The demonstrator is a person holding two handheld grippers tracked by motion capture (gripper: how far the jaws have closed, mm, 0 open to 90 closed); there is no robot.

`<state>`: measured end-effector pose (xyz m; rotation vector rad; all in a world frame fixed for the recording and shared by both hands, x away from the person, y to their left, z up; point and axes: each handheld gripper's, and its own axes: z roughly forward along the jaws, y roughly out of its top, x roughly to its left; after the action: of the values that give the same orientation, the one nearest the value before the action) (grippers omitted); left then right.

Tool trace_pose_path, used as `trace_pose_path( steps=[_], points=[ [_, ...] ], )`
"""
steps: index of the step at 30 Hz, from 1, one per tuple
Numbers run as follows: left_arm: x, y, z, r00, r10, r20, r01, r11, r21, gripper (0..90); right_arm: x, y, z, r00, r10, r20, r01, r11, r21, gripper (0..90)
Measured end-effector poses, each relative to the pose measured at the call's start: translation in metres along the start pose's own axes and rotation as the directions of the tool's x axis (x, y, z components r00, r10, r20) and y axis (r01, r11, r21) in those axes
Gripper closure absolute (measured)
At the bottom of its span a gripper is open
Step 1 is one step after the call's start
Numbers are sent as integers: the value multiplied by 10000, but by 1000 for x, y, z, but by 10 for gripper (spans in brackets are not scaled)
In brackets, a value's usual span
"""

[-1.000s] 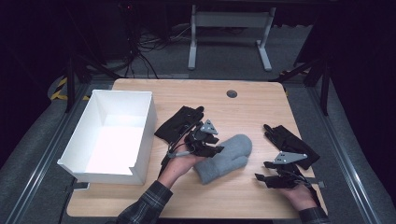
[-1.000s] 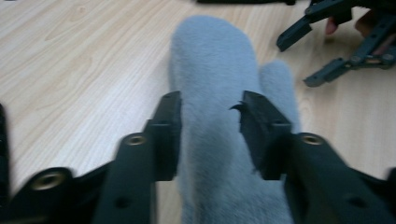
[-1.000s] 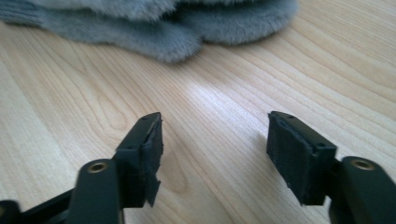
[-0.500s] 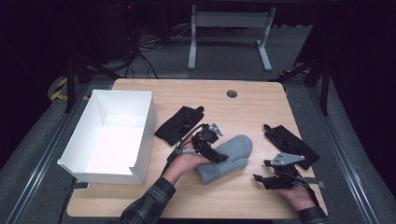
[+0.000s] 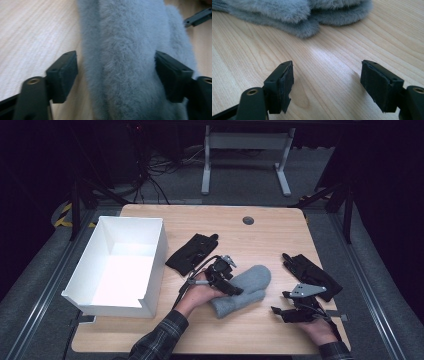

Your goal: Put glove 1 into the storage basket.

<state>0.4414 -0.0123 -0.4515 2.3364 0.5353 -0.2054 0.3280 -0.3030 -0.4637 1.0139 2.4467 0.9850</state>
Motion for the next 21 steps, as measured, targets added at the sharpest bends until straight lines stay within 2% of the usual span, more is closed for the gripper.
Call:
trace_pose_path(
  steps=[1, 3, 8, 9, 13, 16, 17, 20, 21],
  points=[
    [0, 0, 0, 9999, 9, 163, -9, 10000, 9, 291, 0, 0, 0, 10000, -2, -11, 2, 10000, -10, 274],
    [2, 0, 2, 9974, 34, 716, -41, 9999, 96, 397, 0, 0, 0, 10000, -15, -23, 15, 10000, -13, 274],
    [3, -1, 2, 9949, 16, 1009, -36, 9998, 192, 508, 0, 0, 0, 10000, -10, -18, 10, 10000, -8, 274],
    [1, 0, 3, 9935, -101, 1131, 63, 9994, 339, 530, 0, 0, 0, 10000, -10, -15, 10, 10000, -7, 274],
    [-1, 1, 3, 9890, -70, 1475, -33, 9976, 690, 623, 0, 0, 0, 10000, -10, -3, 10, 10000, -1, 274],
    [-6, 3, 3, 9899, 1, 1418, -114, 9969, 783, 690, 0, 0, 0, 10000, -7, -1, 7, 10000, -2, 274],
    [-7, 4, 2, 9906, 151, 1357, -275, 9955, 904, 708, 0, 0, 0, 10000, -7, 0, 7, 10000, -1, 275],
    [-13, 4, 1, 9933, 148, 1146, -250, 9958, 879, 738, 0, 0, 0, 10000, 2, -6, -2, 10000, -6, 275],
    [-13, 5, 0, 9938, 274, 1073, -370, 9954, 884, 743, 0, 0, 0, 10000, 4, -4, -4, 10000, -7, 275]
  ],
)
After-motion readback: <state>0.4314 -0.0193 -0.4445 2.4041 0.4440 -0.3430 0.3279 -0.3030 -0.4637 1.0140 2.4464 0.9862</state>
